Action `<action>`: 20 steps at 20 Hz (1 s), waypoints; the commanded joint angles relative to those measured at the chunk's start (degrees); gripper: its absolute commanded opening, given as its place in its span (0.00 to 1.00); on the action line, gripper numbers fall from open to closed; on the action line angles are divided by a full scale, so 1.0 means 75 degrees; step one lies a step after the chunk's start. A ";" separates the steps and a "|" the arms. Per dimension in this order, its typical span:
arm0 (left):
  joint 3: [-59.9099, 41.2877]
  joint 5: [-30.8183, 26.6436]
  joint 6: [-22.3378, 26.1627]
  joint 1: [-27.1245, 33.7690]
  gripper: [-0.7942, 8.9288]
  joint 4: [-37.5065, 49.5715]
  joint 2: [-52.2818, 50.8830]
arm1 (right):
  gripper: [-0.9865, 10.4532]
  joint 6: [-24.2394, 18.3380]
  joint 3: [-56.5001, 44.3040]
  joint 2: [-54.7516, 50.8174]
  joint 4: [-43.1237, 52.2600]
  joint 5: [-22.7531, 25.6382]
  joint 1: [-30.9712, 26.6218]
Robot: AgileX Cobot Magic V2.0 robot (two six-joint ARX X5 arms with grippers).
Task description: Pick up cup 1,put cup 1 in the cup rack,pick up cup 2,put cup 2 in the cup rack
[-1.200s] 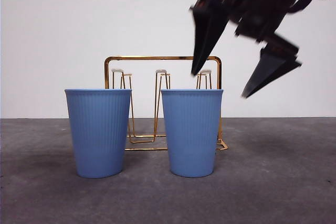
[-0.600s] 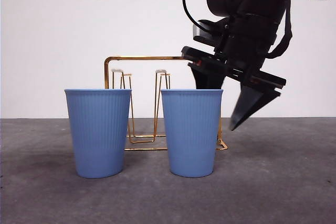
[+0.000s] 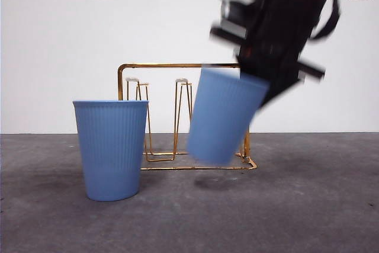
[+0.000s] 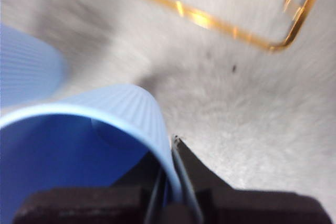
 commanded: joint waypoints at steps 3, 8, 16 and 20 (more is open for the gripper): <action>0.0003 0.0198 -0.1737 -0.0312 0.76 0.1935 0.0015 | 0.08 -0.0119 0.0012 -0.2326 0.0169 -0.0029 0.0015; 0.0003 -0.0845 -0.3413 -0.1174 0.76 0.4669 0.0274 | 0.08 0.0259 0.0012 -0.5214 0.1781 0.0195 0.0015; 0.0003 -0.3314 -0.4823 -0.3491 0.76 0.9197 0.1693 | 0.08 0.0265 0.0012 -0.6441 0.4205 0.0315 0.0015; 0.0003 -0.4162 -0.5141 -0.4127 0.76 1.0692 0.2346 | 0.08 0.0300 0.0012 -0.6376 0.4806 0.0169 0.0015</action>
